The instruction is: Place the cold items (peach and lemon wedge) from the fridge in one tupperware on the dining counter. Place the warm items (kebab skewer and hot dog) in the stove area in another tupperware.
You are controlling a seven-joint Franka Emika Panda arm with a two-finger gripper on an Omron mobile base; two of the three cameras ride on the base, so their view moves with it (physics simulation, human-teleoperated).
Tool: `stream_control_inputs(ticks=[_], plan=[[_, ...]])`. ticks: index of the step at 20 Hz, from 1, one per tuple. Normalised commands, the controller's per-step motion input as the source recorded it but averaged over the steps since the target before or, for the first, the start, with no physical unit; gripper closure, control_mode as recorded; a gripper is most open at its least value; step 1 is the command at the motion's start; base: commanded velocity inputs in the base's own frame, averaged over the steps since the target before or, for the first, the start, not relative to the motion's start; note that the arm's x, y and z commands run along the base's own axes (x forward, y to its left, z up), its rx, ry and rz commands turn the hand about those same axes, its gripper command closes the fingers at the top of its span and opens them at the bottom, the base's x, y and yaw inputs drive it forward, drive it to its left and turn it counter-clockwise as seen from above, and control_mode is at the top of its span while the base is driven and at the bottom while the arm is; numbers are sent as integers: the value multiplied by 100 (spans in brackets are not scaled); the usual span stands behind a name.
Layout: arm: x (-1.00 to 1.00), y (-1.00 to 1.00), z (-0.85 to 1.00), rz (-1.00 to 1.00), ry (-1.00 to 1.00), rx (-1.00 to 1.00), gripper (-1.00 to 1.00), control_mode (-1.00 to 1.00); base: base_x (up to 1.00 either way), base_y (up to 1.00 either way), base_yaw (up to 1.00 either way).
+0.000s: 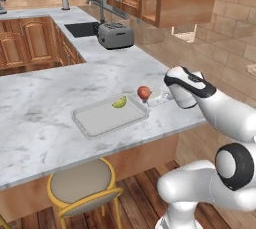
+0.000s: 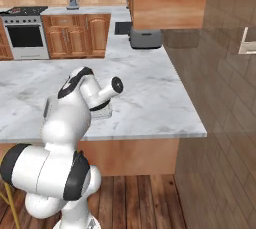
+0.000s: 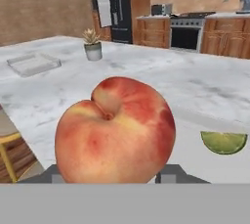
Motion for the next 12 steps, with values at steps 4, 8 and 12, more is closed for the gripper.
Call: stream_control_inputs(ticks=[4, 8, 12], plan=[[17, 73, -41, 17, 0, -17, 100, -100, 0, 0, 0], [38, 43, -28, 15, 0, -6, 100, -100, 0, 0, 0], [41, 28, -29, 13, 0, -2, 100, -100, 0, 0, 0]])
